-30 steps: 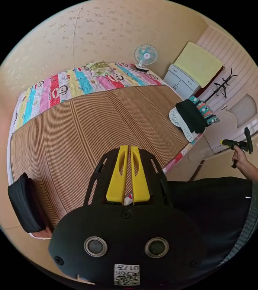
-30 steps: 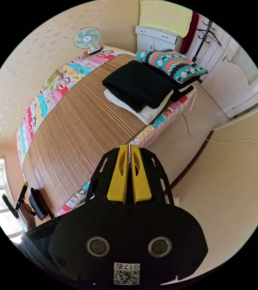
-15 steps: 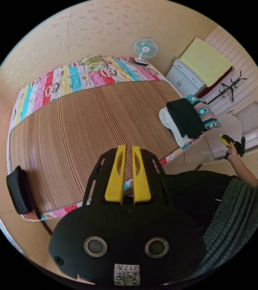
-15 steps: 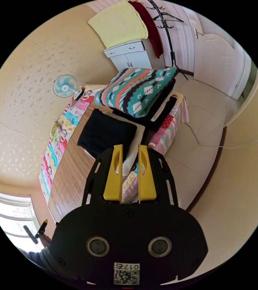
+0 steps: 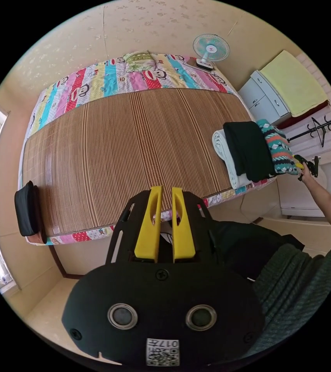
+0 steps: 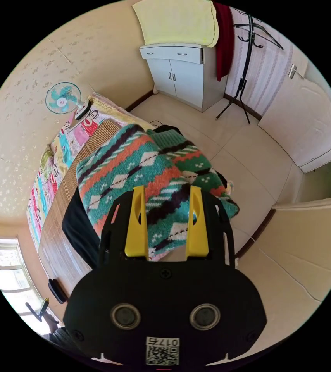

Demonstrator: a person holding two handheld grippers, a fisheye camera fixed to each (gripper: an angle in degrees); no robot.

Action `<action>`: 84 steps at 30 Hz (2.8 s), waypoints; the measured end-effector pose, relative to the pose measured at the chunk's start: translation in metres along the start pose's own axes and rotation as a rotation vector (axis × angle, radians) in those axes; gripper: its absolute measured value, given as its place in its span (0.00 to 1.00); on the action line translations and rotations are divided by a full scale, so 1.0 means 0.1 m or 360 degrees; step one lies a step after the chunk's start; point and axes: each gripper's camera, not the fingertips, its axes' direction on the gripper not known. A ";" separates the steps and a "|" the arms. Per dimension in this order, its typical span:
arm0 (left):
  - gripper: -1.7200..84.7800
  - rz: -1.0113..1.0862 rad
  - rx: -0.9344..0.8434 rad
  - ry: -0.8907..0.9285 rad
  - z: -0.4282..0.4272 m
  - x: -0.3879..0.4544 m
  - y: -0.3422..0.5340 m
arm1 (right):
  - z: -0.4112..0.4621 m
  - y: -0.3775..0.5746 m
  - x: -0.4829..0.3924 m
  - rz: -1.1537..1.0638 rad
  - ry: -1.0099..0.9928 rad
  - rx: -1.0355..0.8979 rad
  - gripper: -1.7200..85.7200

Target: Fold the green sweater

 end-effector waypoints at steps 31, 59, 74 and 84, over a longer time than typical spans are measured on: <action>0.31 0.0496 0.0646 0.1925 -2.27 -0.32 -1.50 | -3.33 4.14 -3.78 -0.2314 -0.2115 0.0693 0.03; 0.08 0.1963 0.1243 0.2950 -3.13 -3.08 1.00 | -0.61 6.53 -4.91 -0.1969 -0.2569 0.0247 0.08; 0.08 0.1981 0.0782 0.2727 -3.00 -1.25 1.27 | 0.17 6.02 -5.76 -0.2226 -0.2497 0.0073 0.09; 0.15 0.0850 0.0993 0.1125 -3.19 -1.25 1.75 | -0.24 6.58 -6.18 -0.1967 -0.1316 0.0840 0.08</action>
